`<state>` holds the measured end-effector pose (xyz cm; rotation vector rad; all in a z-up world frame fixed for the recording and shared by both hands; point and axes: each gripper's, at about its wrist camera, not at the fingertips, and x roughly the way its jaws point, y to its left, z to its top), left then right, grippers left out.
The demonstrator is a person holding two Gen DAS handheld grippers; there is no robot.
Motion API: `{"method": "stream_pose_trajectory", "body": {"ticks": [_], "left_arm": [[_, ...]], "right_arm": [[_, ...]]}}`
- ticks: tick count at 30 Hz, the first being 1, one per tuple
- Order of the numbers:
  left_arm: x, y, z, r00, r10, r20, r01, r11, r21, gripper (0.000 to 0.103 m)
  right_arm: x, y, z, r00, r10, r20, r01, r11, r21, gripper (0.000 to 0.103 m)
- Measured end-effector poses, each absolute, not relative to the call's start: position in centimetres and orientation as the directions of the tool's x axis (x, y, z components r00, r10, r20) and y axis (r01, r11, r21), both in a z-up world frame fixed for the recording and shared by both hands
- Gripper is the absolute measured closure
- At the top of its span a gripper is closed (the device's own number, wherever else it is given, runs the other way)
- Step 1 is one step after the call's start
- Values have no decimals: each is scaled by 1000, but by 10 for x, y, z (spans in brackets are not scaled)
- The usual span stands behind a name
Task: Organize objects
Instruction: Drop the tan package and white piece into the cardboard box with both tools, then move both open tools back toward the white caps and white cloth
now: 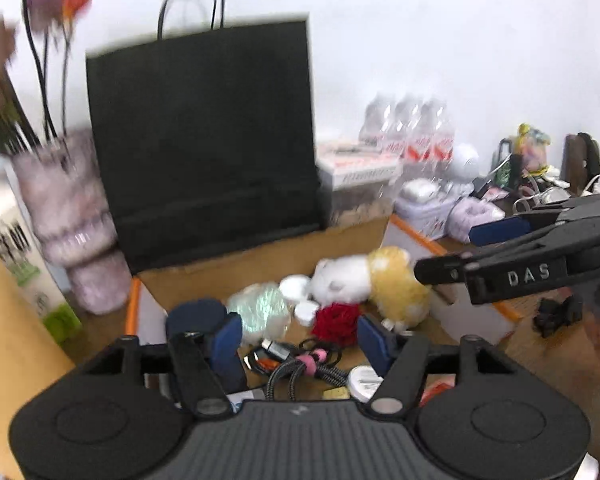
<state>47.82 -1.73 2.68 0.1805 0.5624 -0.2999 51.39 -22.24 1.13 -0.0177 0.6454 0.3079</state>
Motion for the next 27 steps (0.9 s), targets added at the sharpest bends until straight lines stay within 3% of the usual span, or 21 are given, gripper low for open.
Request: {"method": "stream_pose_trajectory", "body": {"ticks": [2,4,6,14,17,20,27], "left_arm": [[452,-19,43,823,-244,-512,341,934,102,25],[415,-16,55,846,-249,-472,338,934,115,25],[374,-10,59,864,-246,-438,327,937,119,24],[193,2,30,880,-298,-369,358,928,105,16],[152,5,15,887,-249,-388,303,949,83,16],[128,11,6,857,-276,-436,314,949,15,16],[106,6,-4,843,-278,-461,324,946,23,16]], "right_arm": [[493,-229,25,767,282,-577,-301,951,65,17],[465,-235,36,777,295,-555,-326,944,46,14],[427,-241,42,788,323,-524,-355,934,43,1],[249,-254,20,795,422,-436,-440,896,65,0],[202,-256,-2,781,425,-458,-409,902,140,0],[166,-260,-19,750,441,-493,-385,897,217,0],[117,-249,-32,753,366,-547,-360,925,123,0]]}}
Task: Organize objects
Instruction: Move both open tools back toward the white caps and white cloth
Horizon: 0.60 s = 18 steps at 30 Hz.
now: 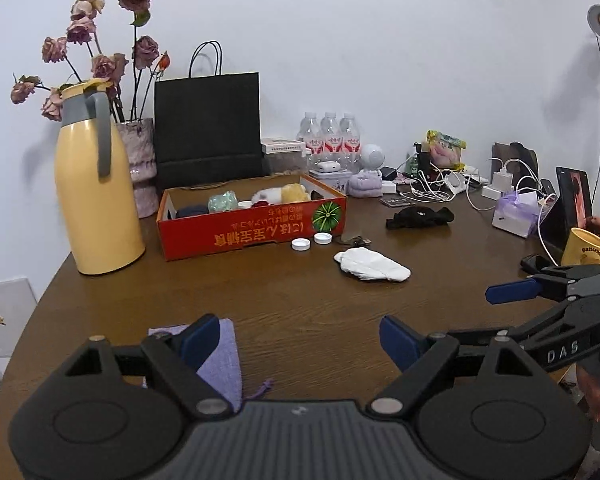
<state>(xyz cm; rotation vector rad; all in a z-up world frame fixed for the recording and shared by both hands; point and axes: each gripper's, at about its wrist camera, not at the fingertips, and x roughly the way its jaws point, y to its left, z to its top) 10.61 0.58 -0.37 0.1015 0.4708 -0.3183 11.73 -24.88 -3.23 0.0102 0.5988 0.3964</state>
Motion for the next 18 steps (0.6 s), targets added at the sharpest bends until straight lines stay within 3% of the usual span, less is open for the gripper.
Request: {"method": "stream_pose_trajectory", "body": {"ticks": [5,11,18], "left_arm": [[104,7,-2,851,-281,-444,320,947,14,15],[131,8,-13,831,-258,-494,292,956,-7,15],[224,-22,-21,836,-254,-486,314,948,44,23]], "right_arm": [[110,-244,-26,771,352,-531,-368,926,80,0],[125,-250,-32,791,303,-531,-321,945,62,0],[185,-260,-32,853,203,-481,-282,954,-98,8]]}}
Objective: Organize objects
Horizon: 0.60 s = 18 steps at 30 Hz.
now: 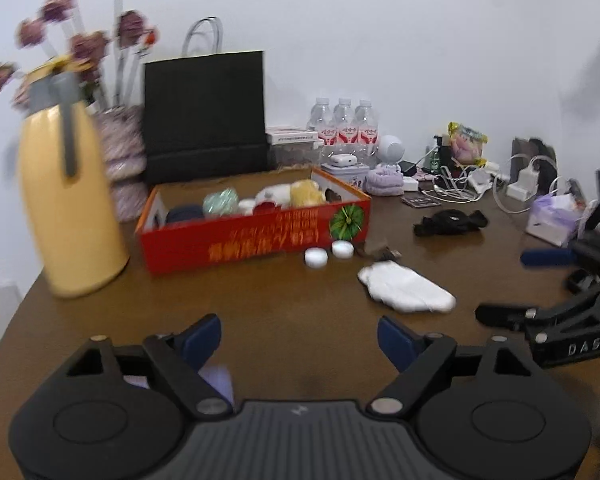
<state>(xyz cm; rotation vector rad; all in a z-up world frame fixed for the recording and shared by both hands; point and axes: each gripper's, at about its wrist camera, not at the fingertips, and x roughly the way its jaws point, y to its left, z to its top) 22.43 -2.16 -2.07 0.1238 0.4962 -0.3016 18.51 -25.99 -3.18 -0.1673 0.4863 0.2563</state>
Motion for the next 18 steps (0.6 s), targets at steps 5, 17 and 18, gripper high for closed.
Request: {"method": "stream_pose_trajectory", "body": {"ticks": [5,17,18], "left_arm": [[321,-61,-41,782,-327,-531,447,888,111,32],[430,-85,-88,728,-350,-590,445,895,17,69],[430,-87,-90,706,-370,-604,469,883,8,77]], "right_arm": [[276,-266,-31,871,145,-470,-231,964,-130,24],[425,-289,-92,771,185,-610,-117,982,150,91],[425,-288,-92,773,181,-607,-118,983,143,96]]}}
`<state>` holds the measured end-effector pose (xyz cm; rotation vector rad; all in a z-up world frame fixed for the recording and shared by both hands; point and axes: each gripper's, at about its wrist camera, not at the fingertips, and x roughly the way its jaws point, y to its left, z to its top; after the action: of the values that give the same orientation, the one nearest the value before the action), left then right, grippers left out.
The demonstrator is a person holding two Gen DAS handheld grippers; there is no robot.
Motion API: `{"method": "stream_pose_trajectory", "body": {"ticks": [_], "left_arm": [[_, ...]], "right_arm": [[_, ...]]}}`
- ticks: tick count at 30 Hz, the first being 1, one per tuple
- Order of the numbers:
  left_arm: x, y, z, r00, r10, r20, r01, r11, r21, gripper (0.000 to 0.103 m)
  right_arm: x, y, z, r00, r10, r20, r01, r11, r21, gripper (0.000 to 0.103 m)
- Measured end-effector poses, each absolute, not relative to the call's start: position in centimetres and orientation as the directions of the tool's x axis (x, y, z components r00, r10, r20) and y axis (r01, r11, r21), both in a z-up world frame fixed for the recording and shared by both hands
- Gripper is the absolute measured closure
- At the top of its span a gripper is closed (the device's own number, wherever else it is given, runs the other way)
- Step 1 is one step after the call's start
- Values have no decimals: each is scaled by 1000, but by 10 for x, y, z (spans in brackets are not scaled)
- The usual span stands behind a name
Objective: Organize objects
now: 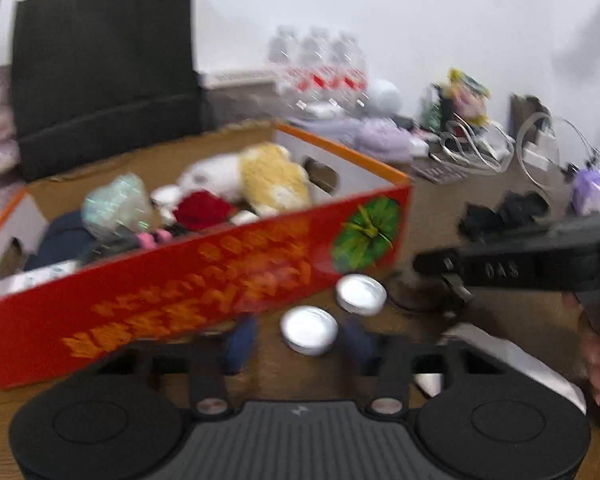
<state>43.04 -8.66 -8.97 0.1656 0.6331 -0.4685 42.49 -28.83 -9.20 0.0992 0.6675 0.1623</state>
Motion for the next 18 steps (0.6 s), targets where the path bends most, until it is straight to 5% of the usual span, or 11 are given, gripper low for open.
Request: {"method": "stream_pose_trajectory", "body": {"ticks": [10,18], "left_arm": [[388,-88,-36,794,-348,-499,451,887,98,76],[268,-50,42,899,-309,-310,340,939,50,76]], "right_arm": [[403,-298,-63,828,183,-530,-110,980,166,100],[273,-300,-11,892,264,-368,-187,954,233,100]]}}
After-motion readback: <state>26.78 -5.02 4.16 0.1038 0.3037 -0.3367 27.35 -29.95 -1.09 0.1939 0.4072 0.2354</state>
